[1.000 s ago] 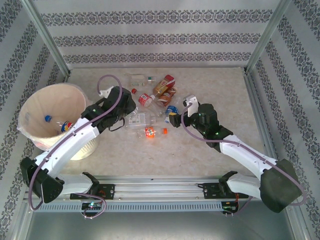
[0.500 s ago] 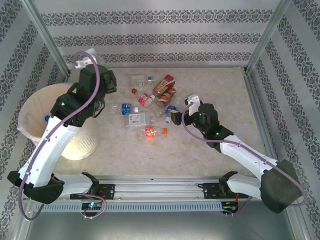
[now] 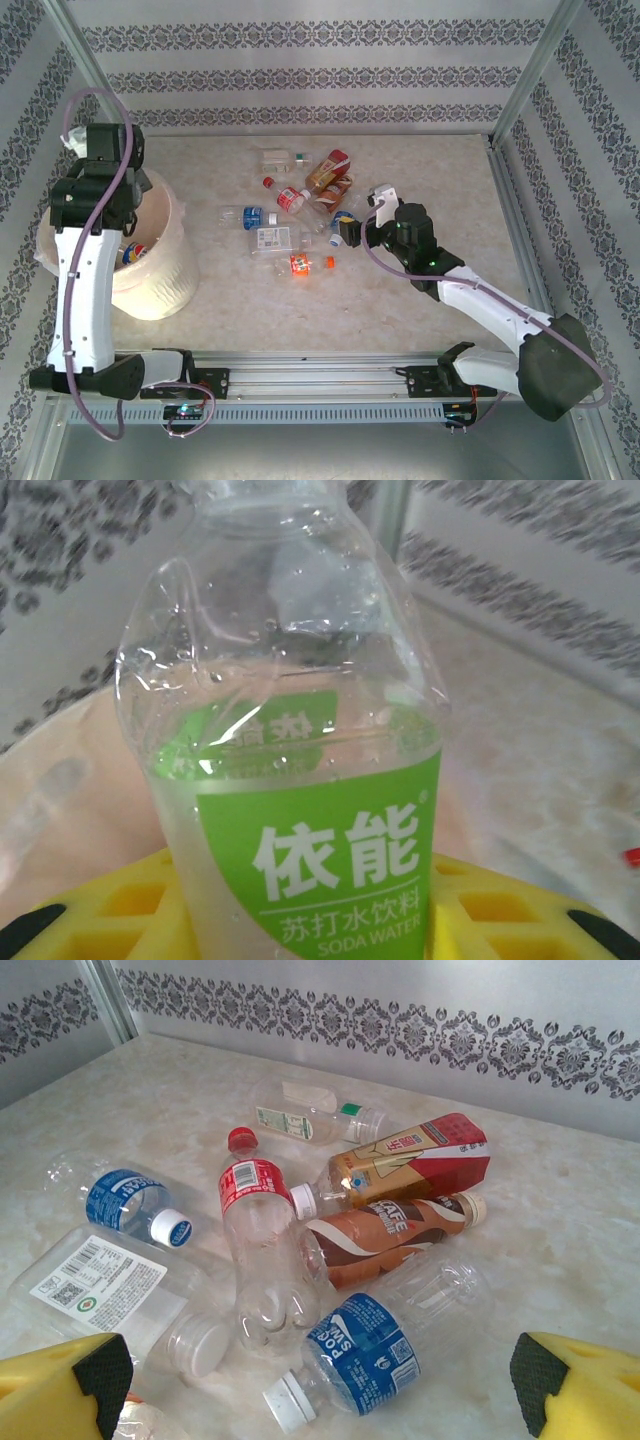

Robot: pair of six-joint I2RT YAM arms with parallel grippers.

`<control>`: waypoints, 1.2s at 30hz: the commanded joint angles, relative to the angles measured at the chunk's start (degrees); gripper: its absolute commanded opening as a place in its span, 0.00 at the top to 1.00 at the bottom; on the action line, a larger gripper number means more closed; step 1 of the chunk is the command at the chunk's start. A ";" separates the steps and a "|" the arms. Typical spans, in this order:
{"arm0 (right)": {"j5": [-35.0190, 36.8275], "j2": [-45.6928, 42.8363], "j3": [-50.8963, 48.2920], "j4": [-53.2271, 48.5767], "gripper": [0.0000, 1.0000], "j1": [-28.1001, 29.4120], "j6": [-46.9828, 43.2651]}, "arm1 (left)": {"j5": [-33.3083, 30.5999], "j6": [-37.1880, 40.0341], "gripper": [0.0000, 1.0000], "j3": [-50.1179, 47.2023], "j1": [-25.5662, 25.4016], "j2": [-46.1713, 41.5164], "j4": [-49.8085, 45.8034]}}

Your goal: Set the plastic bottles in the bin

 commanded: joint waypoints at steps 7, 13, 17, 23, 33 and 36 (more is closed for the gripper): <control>-0.55 1.27 3.01 0.78 0.02 0.21 1.00 | -2.25 2.48 0.55 -5.66 8.78 -2.12 -4.82; -0.41 1.25 3.22 0.31 0.02 0.21 0.79 | -6.15 -0.05 0.53 -12.57 12.99 -5.90 -5.29; -0.98 1.56 3.96 -0.54 0.02 0.21 0.23 | -6.28 -1.31 0.49 -16.06 15.81 -6.41 -5.96; -0.95 1.00 3.02 -0.51 0.02 0.21 0.46 | -8.95 -4.06 0.42 -18.95 17.29 -7.52 -5.79; -0.12 -0.20 1.69 -1.05 0.02 0.30 2.29 | -4.38 -3.84 0.19 -16.19 17.28 -6.47 -5.66; -0.02 0.01 1.86 -1.06 0.02 0.29 2.62 | -2.97 -3.43 0.14 -15.55 17.19 -6.64 -6.00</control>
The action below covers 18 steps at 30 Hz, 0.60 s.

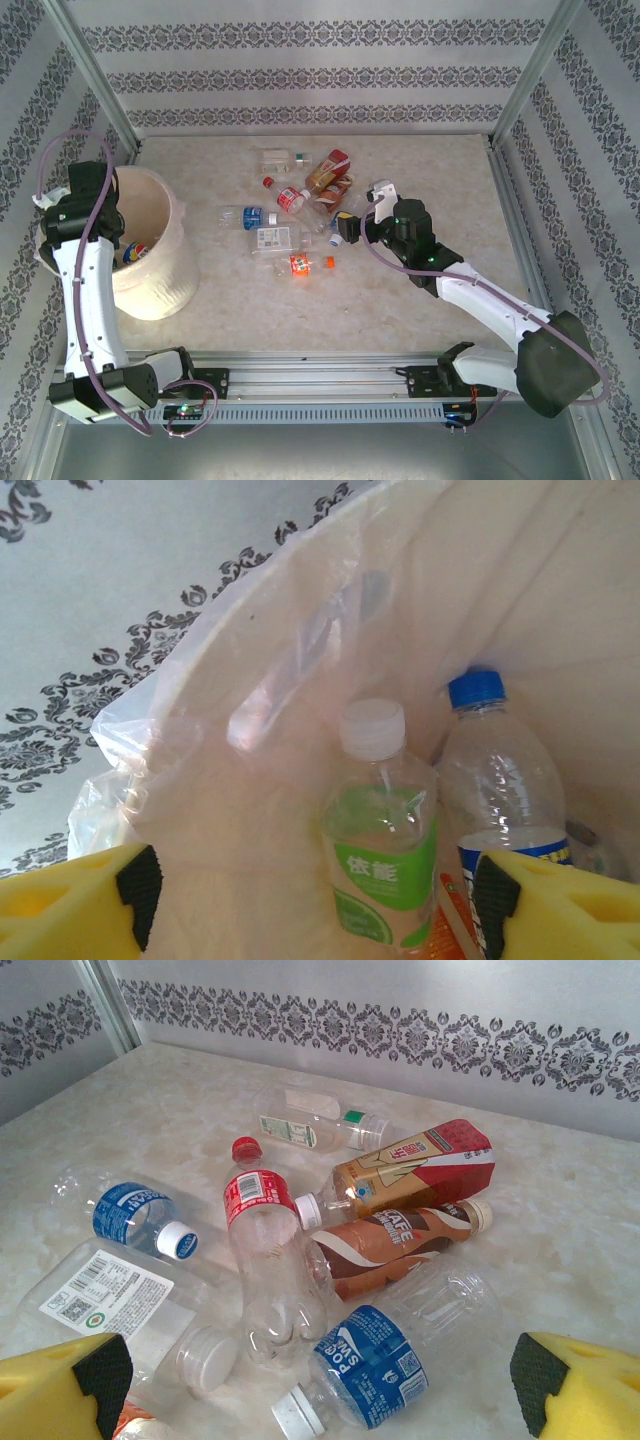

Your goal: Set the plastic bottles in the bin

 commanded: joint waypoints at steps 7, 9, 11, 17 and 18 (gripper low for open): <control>3.22 -0.12 -0.04 -0.12 0.02 0.10 5.10 | 14.50 1.69 0.00 5.59 0.12 -2.45 0.82; 4.79 0.27 -0.12 -0.18 0.02 0.05 7.18 | 20.11 1.61 0.00 6.82 -0.69 -2.93 2.29; 6.78 1.00 -0.04 -0.65 0.02 -0.28 9.92 | 25.56 1.15 0.00 7.16 -2.28 -3.65 4.73; 8.78 3.13 0.31 -2.28 0.02 -3.15 19.62 | 31.20 -1.95 0.00 5.59 -14.67 -4.25 14.58; 8.66 3.43 0.31 -2.32 0.02 -3.56 20.70 | 31.67 -2.06 0.00 5.35 -17.06 -3.90 16.35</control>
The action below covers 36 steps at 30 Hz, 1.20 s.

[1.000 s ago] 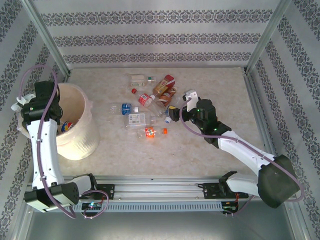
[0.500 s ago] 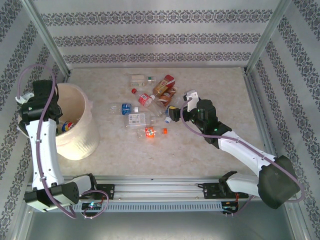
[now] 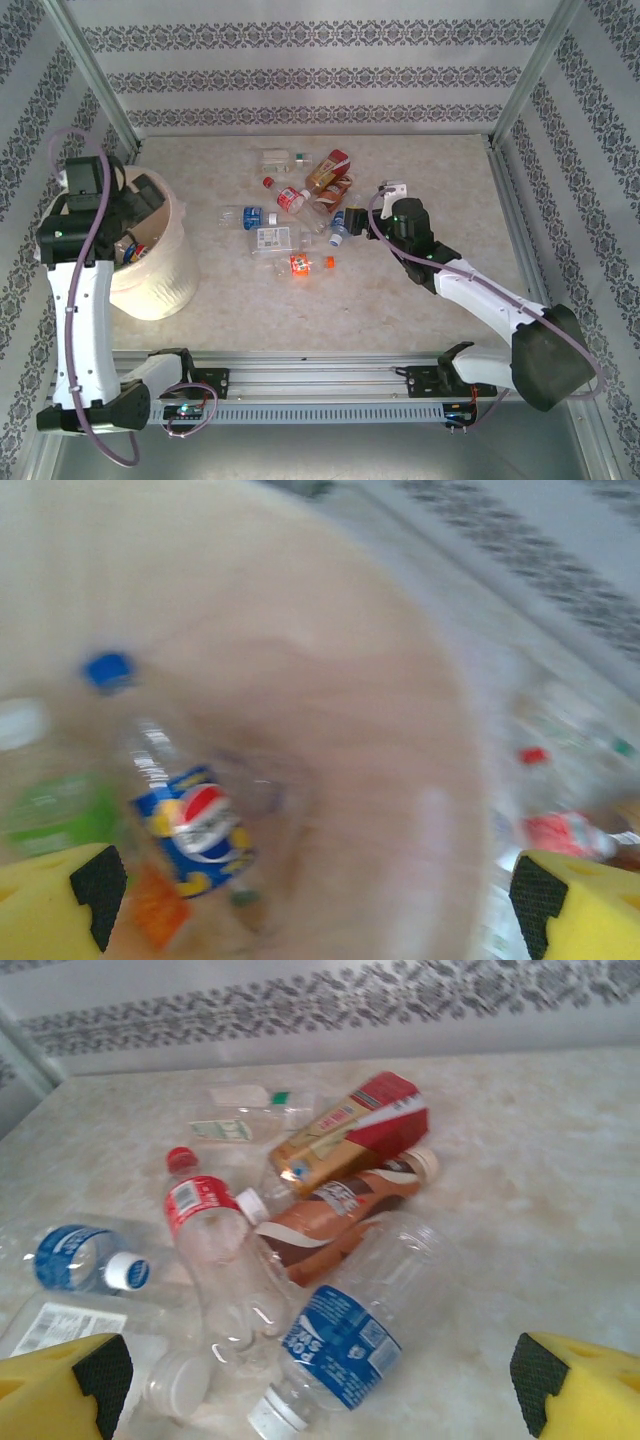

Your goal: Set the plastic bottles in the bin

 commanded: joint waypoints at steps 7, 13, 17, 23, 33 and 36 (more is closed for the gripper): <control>1.76 5.11 3.93 -5.84 0.02 -2.26 8.93 | 8.65 -3.91 0.00 -2.44 -17.77 5.86 21.18; 0.41 12.87 10.23 -11.77 0.02 -2.26 11.42 | 14.99 -2.78 0.00 -4.69 -22.18 11.96 30.53; 0.36 19.11 15.14 -15.01 0.02 -1.70 16.21 | 19.29 -5.12 0.00 -6.82 -22.99 15.58 35.85; 3.40 28.32 23.22 -18.87 0.04 1.36 22.56 | 17.78 -4.48 0.00 -7.19 -23.12 17.42 36.76; 12.19 36.55 27.37 -23.49 0.13 4.96 32.02 | 14.57 -2.62 0.00 -8.08 -23.08 17.15 35.26; 14.48 36.77 25.76 -22.70 0.14 5.04 32.69 | 14.57 -2.63 0.00 -8.42 -23.08 17.33 35.17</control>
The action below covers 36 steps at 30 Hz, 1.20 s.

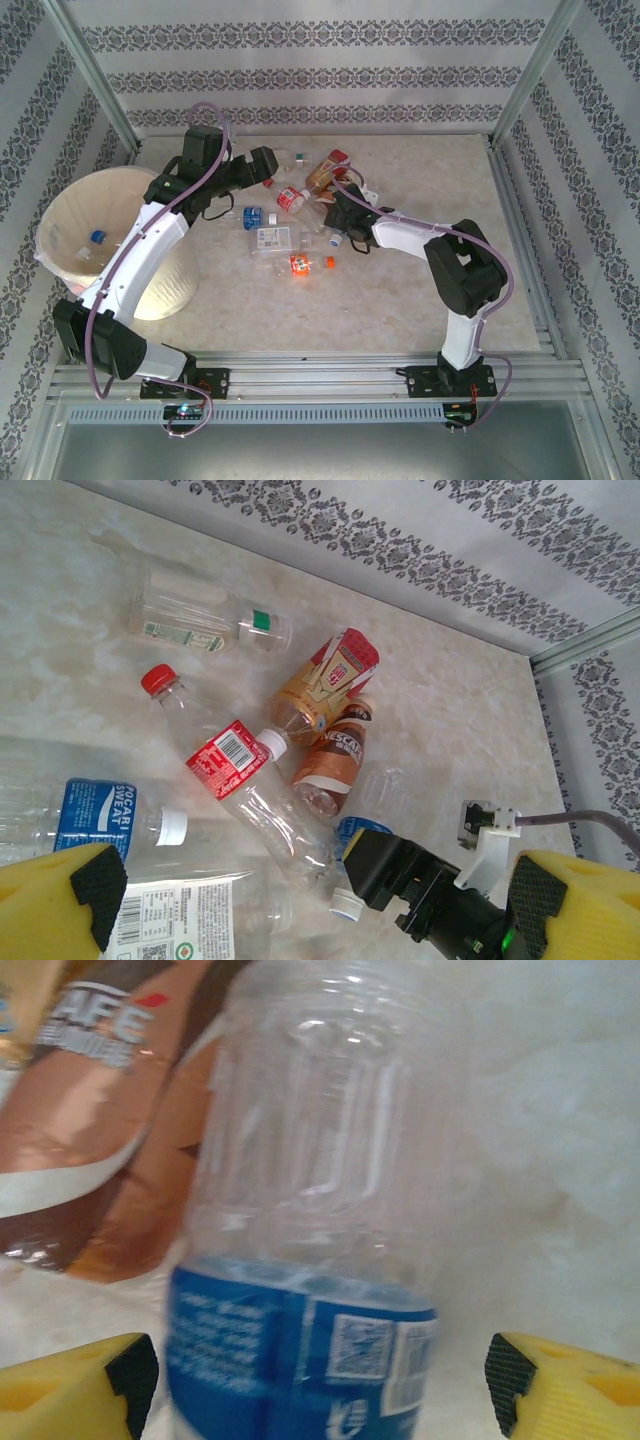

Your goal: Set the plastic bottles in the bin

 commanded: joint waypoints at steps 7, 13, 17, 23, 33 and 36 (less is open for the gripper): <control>2.54 2.57 0.65 -1.24 0.13 -0.13 -0.57 | -0.87 1.33 0.00 -0.50 -0.52 0.23 0.93; 1.70 5.56 2.17 -1.87 0.11 0.27 -0.24 | -0.66 1.02 0.00 -0.41 -0.51 0.69 0.86; 3.91 4.23 0.06 -1.14 0.18 0.47 -0.88 | -1.12 0.62 0.00 -0.34 -0.52 1.02 0.74; 3.01 -1.86 -6.89 5.51 0.38 0.44 -6.77 | -0.96 -0.93 0.00 -0.01 -0.50 2.92 0.73; -3.77 -15.48 -17.18 14.70 0.49 -0.34 -16.89 | 2.08 -2.33 0.00 -2.71 -0.67 4.63 5.46; -7.71 -19.67 -18.95 15.75 0.52 -1.07 -19.75 | 4.74 -1.95 0.00 -4.28 -0.68 4.78 8.65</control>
